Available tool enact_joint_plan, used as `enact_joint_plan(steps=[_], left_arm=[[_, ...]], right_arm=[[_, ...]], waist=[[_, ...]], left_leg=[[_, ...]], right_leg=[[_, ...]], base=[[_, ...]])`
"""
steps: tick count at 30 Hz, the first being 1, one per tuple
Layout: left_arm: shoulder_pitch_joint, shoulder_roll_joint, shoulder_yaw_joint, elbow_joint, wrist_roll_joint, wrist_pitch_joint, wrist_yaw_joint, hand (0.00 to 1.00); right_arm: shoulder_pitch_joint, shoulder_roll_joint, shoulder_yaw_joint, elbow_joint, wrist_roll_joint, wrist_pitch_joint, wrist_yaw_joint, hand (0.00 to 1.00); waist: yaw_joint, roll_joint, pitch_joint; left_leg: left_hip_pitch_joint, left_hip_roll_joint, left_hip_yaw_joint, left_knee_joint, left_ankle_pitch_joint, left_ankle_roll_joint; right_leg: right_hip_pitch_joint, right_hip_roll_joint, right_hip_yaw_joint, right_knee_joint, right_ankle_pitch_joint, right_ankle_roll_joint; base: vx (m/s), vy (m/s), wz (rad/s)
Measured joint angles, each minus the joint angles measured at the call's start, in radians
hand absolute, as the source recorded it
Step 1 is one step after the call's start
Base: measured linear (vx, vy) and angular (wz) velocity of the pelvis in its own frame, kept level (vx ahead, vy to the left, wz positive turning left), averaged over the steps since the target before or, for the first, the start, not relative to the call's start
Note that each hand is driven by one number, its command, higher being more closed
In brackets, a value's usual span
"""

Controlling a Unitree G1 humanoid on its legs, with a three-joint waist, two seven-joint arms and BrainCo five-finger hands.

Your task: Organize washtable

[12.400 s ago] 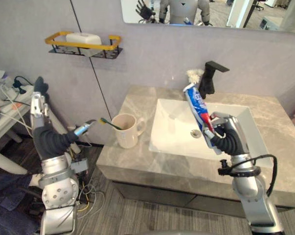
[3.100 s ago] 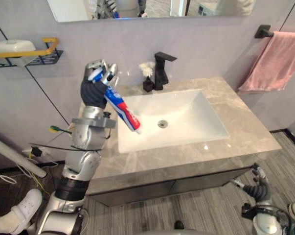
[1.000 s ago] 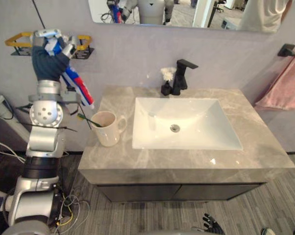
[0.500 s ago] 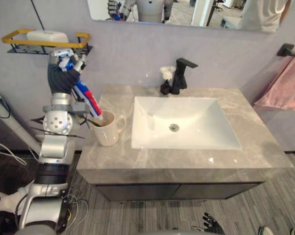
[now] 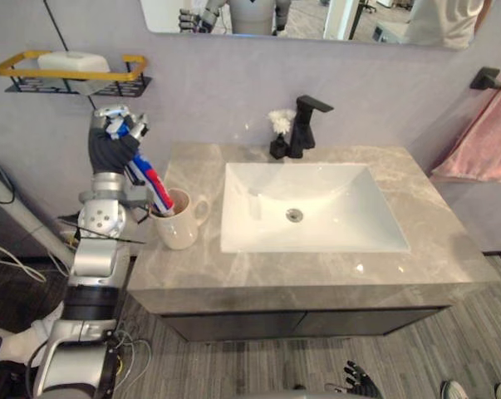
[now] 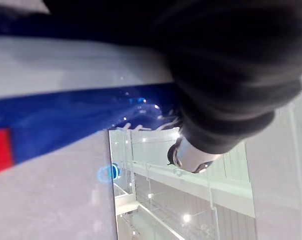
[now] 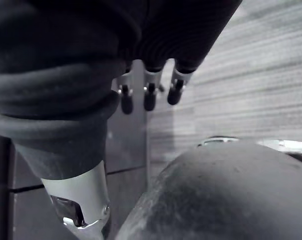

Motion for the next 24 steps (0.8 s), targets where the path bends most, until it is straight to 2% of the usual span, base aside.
enact_joint_plan(steps=[7,11,24], left_arm=[[0.009,-0.007,0.0,0.0,0.01,0.0,0.0,0.0],[0.011,-0.007,0.003,0.0,0.01,-0.002,0.001,0.0],[0.011,-0.007,0.019,0.0,0.008,-0.002,0.001,0.0]], right_arm=[[-0.003,-0.006,-0.007,0.004,0.0,0.0,-0.003,0.0],[-0.049,-0.02,-0.017,0.076,0.002,0.003,-0.005,0.0],[-0.085,-0.02,-0.018,0.081,0.016,0.003,-0.008,0.0]], waist=[[0.0,0.0,0.001],[0.002,0.003,0.002],[0.003,0.005,0.004]], left_leg=[[0.005,0.001,0.008,0.0,-0.002,-0.002],[0.008,0.001,0.015,0.0,-0.002,-0.002],[0.007,0.0,0.013,0.0,-0.002,-0.002]], right_leg=[[0.004,0.0,0.003,-0.003,0.001,0.0],[0.003,0.0,0.011,-0.004,0.006,-0.001],[0.002,0.001,0.01,-0.004,0.007,-0.001]], base=[[-0.01,-0.004,-0.02],[-0.04,-0.01,-0.06],[-0.01,-0.005,0.0]])
